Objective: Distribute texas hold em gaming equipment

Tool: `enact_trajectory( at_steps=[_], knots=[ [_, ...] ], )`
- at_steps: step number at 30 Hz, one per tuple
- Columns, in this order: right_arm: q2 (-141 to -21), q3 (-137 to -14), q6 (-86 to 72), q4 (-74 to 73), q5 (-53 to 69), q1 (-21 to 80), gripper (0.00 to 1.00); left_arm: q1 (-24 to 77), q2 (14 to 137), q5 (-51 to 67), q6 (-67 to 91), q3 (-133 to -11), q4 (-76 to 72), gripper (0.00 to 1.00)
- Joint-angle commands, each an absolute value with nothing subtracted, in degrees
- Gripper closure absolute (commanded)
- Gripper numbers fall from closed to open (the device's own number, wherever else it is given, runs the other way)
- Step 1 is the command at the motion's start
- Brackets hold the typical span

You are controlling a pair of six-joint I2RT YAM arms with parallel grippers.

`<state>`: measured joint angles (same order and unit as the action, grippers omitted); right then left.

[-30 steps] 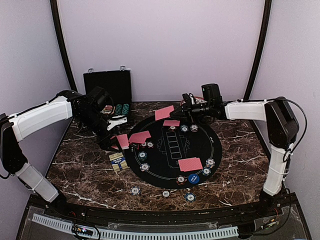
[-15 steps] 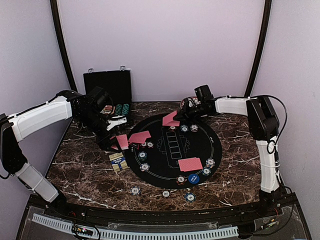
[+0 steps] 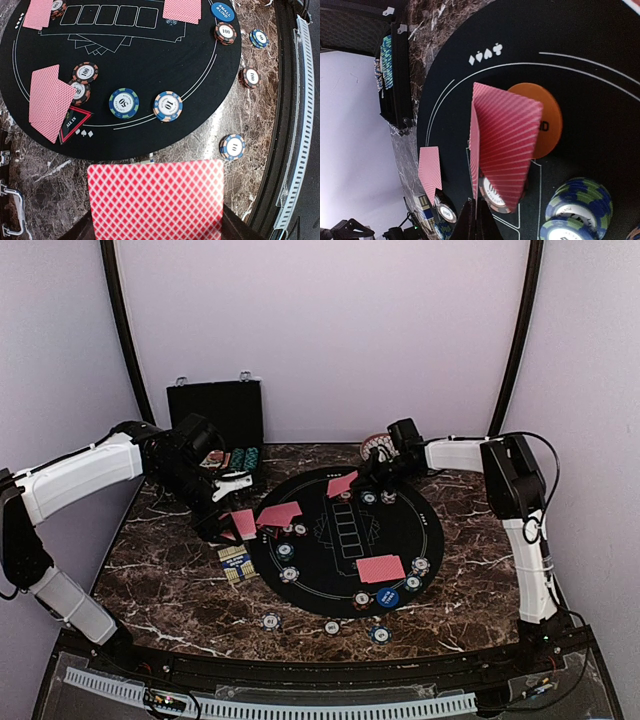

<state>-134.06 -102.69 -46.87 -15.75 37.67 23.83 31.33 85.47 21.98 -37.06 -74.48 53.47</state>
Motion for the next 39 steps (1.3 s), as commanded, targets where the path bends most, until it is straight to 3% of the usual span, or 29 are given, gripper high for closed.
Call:
enact_trajectory(
  at_steps=[1,4,14,20,32,39],
  knots=[
    [-135.2,-104.9,-45.4,-17.1,36.8,22.9,0.94,31.0,83.3,23.6,-36.9,-73.9,54.0,1.0],
    [-134.6,-104.7,-45.1,-17.6,36.3,22.7,0.84,31.0,83.4,23.6,-37.0,-73.7,54.1,1.0],
    [-128.1,-100.7,-44.6,-16.7,35.9,22.5,0.72,31.0,83.3,23.6,-37.1,-73.5,54.0,1.0],
    [-119.5,-93.2,-43.8,-15.2,34.1,24.1,0.54,31.0,83.2,23.8,-37.1,-73.4,53.7,1.0],
    [-103.4,-76.3,-45.0,-7.2,31.4,36.2,0.14,31.0,83.6,24.3,-37.1,-74.1,53.7,1.0],
    [-103.7,-73.3,-50.9,2.4,34.3,44.8,0.07,31.0,83.9,24.8,-36.7,-75.1,53.9,1.0]
  ],
)
